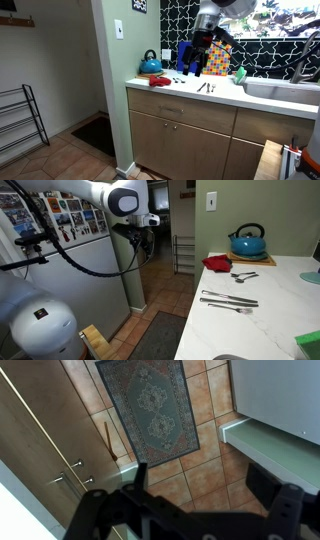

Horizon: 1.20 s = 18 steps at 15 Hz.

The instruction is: Pick up the red towel and move it to the right in front of the checked board

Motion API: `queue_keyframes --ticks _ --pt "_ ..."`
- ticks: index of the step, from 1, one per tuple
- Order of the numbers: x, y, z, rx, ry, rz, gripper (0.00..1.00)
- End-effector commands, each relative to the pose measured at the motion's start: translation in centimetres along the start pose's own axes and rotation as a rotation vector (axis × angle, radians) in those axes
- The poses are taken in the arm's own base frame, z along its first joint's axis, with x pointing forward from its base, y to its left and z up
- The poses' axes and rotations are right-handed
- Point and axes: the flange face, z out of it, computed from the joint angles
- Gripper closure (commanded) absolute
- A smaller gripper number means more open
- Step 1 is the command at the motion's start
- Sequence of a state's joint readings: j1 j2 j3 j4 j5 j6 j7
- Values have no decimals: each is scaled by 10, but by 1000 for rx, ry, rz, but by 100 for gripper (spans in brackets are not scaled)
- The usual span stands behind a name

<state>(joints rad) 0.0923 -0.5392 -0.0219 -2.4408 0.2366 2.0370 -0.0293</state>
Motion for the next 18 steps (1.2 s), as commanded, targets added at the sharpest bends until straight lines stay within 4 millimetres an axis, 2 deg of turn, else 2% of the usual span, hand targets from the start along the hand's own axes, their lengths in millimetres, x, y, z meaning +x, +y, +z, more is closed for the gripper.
queue_keyframes --ticks 1,4,7,11,15,18 --pt "0 0 -1 0 -1 0 0" --pt "24 2 -3 28 33 19 0" --pt "65 5 -7 20 100 -1 0" --pt "113 15 -2 -28 96 -92 0" --pt "158 41 4 -70 93 -206 0" --pt "187 72 -2 -147 116 -282 0"
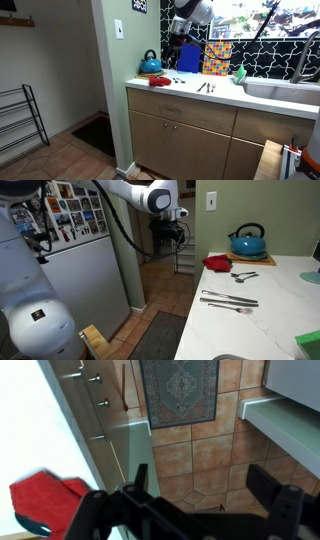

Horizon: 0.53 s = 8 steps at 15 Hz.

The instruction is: Pick up the red towel and move it to the right in front of the checked board

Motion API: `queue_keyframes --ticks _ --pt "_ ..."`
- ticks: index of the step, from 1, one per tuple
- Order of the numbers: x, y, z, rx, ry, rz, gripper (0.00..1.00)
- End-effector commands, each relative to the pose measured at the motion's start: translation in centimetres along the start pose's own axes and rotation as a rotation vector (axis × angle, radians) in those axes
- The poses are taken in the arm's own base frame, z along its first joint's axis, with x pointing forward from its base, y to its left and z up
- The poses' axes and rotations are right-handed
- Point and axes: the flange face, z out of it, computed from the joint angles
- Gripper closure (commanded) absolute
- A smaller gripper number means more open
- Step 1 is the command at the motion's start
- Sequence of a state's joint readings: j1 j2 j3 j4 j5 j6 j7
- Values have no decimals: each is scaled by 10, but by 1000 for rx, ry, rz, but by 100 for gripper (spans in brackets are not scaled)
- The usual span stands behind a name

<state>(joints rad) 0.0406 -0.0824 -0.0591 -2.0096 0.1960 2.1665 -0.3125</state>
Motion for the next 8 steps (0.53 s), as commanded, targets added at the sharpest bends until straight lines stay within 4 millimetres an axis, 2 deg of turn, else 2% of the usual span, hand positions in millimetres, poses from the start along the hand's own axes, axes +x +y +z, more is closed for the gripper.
queue_keyframes --ticks 1,4,6,7,8 --pt "28 47 2 -92 -3 -87 0" --pt "37 85 4 -159 8 -114 0" --pt "43 103 4 -152 63 -83 0" --pt "35 89 1 -147 31 -84 0" --pt "38 97 2 -155 45 -79 0"
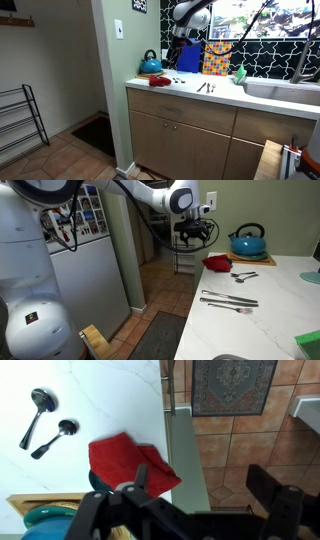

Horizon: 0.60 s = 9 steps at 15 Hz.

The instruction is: Pick up the red towel and move it to the right in front of the checked board

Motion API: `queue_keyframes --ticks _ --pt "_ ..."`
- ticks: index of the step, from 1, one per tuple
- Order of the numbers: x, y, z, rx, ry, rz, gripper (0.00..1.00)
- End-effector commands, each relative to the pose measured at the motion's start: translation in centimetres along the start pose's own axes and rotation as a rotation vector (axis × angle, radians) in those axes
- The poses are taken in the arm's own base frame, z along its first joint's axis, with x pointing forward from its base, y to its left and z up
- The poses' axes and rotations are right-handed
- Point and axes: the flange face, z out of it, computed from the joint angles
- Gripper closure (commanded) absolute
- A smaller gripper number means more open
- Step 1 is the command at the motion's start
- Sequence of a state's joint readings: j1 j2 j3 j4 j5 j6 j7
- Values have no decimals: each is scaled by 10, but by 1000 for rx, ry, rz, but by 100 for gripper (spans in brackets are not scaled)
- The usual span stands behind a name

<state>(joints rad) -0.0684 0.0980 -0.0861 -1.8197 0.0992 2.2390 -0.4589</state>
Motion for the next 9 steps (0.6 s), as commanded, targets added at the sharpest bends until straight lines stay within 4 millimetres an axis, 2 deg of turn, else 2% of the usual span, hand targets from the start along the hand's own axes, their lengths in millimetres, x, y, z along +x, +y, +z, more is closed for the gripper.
queue_keyframes --ticks 1,9 --pt "1 4 1 -4 3 4 0" --pt "4 4 2 -5 7 3 0"
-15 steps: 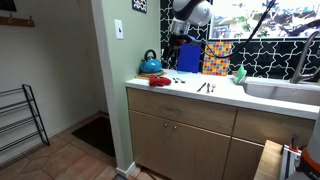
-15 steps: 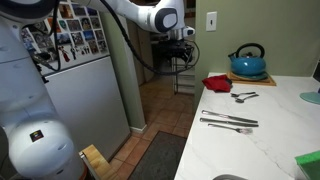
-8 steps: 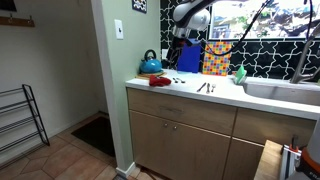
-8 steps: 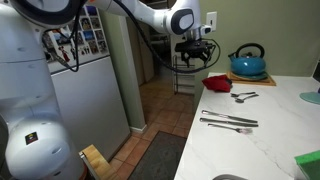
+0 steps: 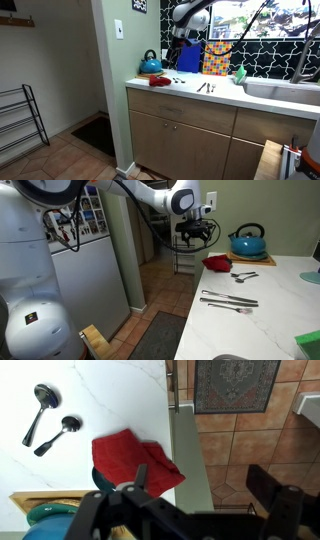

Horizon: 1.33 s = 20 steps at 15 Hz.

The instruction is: Pick up the red towel and move it to the right in front of the checked board

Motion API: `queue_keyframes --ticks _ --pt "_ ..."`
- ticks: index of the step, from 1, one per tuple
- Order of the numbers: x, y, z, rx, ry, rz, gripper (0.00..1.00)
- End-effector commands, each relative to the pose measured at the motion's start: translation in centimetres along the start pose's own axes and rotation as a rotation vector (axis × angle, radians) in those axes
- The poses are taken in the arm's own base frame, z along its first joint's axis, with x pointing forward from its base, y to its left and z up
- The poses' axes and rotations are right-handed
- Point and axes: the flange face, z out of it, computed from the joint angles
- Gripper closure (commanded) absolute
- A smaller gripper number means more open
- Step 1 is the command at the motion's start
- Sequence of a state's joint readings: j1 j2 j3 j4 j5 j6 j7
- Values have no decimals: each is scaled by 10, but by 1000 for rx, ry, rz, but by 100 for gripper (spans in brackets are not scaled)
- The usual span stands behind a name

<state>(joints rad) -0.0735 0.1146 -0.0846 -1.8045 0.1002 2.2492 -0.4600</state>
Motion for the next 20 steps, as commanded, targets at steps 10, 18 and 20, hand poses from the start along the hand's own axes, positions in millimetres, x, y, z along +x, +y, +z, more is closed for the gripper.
queue_keyframes --ticks 10,18,20 --pt "9 15 36 -27 -51 -162 0" --pt "24 41 75 -38 -65 -243 0" --pt "27 47 83 -36 -69 -249 0"
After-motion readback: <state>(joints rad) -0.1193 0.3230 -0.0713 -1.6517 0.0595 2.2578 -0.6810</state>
